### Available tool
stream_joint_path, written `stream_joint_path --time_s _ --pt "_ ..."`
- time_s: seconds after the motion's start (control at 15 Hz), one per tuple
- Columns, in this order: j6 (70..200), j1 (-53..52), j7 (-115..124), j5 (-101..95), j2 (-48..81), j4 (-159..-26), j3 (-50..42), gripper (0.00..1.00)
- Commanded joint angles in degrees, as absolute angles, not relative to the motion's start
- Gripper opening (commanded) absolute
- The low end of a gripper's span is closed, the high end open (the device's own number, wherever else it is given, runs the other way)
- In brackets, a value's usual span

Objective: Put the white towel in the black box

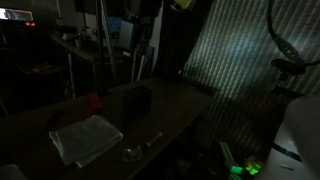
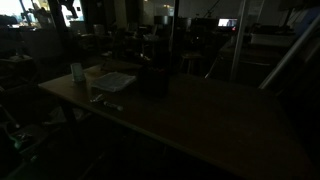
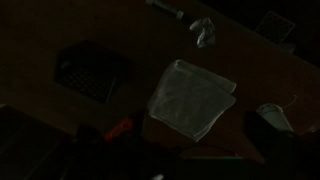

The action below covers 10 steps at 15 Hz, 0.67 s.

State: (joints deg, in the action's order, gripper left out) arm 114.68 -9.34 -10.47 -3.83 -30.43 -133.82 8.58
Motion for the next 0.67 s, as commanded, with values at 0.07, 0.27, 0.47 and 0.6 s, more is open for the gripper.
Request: stream_joint_path --time_s 0.07,0.27,0.47,0.6 --pt "124.21 -10.57 -14.23 -6.95 -14.79 -124.01 9.27 1.00" --pt "128.24 -10.77 -15.73 -6.88 -5.44 -119.74 9.66 1.00" --pt "131.26 -10.49 -16.90 -7.28 3.09 -116.28 9.82 1.00" --pt "133.33 -10.30 -17.76 -7.43 8.10 -114.49 9.75 1.00"
